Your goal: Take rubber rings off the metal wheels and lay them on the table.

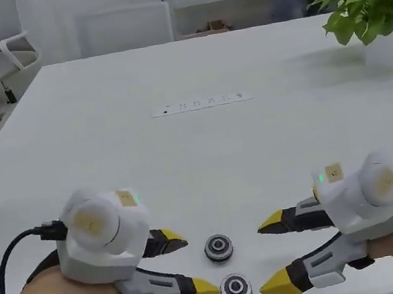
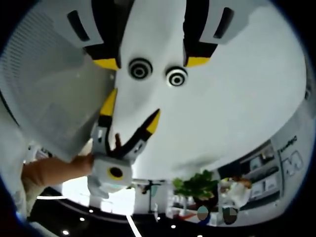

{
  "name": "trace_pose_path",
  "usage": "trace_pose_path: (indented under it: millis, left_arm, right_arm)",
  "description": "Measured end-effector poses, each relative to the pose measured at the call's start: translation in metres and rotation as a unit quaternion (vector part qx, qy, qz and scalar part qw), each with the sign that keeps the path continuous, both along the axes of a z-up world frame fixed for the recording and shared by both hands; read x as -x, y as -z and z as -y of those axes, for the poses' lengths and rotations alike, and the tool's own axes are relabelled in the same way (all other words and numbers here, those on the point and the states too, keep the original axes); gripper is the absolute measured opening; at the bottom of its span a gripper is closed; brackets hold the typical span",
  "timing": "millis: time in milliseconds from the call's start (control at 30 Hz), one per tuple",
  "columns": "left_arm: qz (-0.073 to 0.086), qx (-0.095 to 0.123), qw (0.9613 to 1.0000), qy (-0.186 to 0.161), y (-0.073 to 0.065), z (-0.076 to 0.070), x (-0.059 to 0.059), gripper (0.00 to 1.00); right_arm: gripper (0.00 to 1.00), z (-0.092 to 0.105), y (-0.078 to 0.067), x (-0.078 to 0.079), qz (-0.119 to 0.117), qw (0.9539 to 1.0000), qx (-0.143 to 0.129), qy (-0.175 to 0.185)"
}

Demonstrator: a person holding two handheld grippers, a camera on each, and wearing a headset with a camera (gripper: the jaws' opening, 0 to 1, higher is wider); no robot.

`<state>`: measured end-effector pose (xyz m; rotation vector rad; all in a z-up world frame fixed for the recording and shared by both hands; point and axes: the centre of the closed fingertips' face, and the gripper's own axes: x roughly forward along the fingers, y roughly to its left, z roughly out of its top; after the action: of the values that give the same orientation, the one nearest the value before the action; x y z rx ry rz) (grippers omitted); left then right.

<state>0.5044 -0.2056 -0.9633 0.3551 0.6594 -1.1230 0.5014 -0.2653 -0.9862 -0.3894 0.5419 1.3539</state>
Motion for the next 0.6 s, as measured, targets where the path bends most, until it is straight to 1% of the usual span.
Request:
trace_pose_path:
  millis: [167, 267, 400, 533, 600]
  left_arm:
    - [-0.006, -0.008, 0.9998, 0.017, 0.01, 0.008, 0.002, 0.46]
    - [-0.005, -0.014, 0.9995, 0.03, 0.015, 0.013, 0.004, 0.42]
    - [-0.012, -0.014, 0.999, 0.042, 0.02, 0.022, 0.008, 0.36]
    - [-0.012, -0.013, 0.9984, 0.053, 0.024, 0.03, 0.01, 0.32]
    - [-0.014, -0.015, 0.998, 0.059, 0.027, 0.033, 0.011, 0.28]
  right_arm:
    - [0.48, -0.004, 0.007, 0.003, -0.004, 0.9999, 0.004, -0.015]
    - [0.46, -0.006, 0.009, 0.004, -0.007, 0.9997, 0.003, -0.021]
    - [0.45, -0.007, 0.013, 0.006, -0.007, 0.9995, 0.008, -0.03]
    - [0.45, -0.008, 0.016, 0.007, -0.009, 0.9993, 0.01, -0.034]
    - [0.44, -0.008, 0.016, 0.008, -0.011, 0.9993, 0.01, -0.035]
